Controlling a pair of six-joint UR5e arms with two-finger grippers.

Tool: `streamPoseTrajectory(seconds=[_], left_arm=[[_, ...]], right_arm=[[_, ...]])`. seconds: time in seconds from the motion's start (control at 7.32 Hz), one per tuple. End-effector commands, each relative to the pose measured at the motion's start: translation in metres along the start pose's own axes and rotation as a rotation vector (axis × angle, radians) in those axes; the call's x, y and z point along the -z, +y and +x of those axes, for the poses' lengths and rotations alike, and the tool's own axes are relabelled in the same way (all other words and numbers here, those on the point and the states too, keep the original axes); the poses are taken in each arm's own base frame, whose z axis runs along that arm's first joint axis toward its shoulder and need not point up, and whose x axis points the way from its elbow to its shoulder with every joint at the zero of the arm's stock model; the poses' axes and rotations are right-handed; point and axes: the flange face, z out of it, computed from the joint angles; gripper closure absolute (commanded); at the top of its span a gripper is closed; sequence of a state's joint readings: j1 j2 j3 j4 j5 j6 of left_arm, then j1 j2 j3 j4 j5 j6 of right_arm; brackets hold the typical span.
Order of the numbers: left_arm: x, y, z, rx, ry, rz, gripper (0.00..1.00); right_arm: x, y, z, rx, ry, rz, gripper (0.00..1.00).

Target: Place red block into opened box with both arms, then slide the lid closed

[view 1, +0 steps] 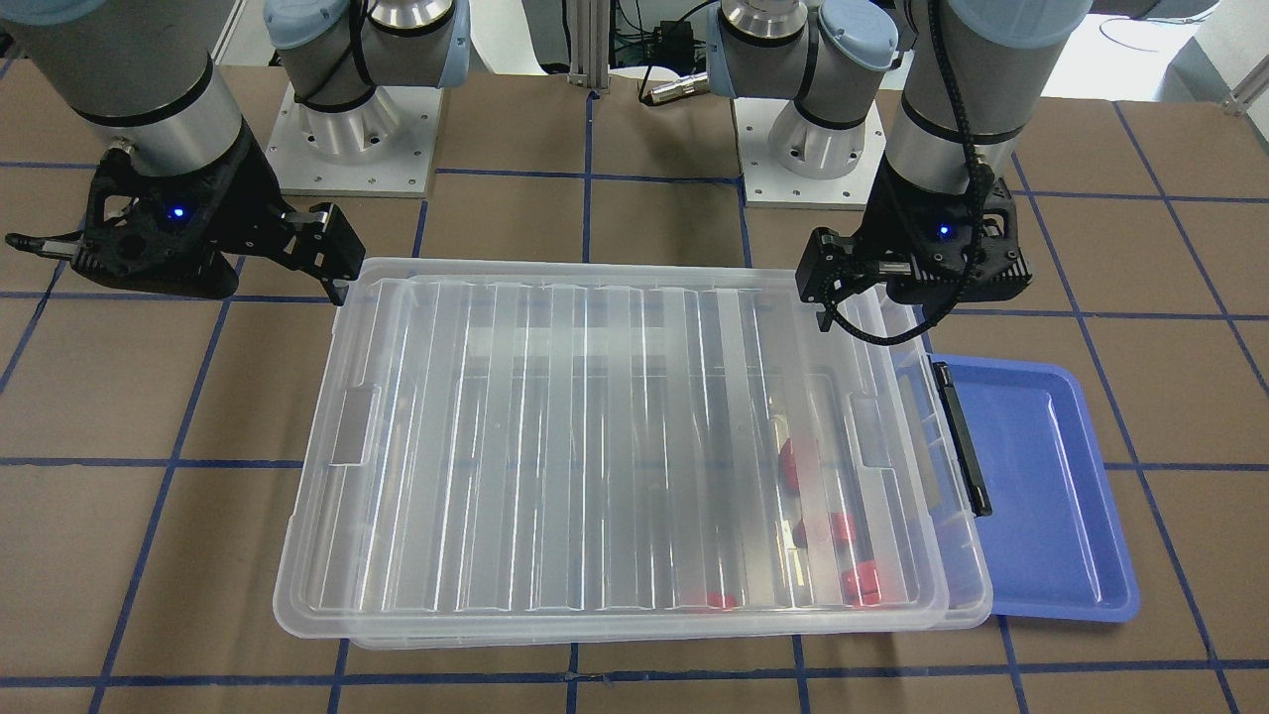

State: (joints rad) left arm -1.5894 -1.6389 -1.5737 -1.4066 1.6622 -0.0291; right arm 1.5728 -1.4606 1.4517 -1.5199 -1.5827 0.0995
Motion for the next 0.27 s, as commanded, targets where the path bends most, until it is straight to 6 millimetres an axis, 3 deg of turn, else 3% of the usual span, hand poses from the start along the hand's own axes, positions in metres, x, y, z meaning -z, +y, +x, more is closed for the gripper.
streamPoseTrajectory(seconds=[0.0,0.14], left_arm=[[0.0032,-0.0008,-0.0006,0.002,-0.002,0.007,0.00],[0.0038,-0.0009,-0.0006,0.002,-0.002,0.007,0.00]], right_arm=[[-0.0002,0.0009,0.0023,-0.007,0.004,-0.004,0.00],[0.0035,0.0035,0.0037,-0.011,0.006,0.001,0.00]])
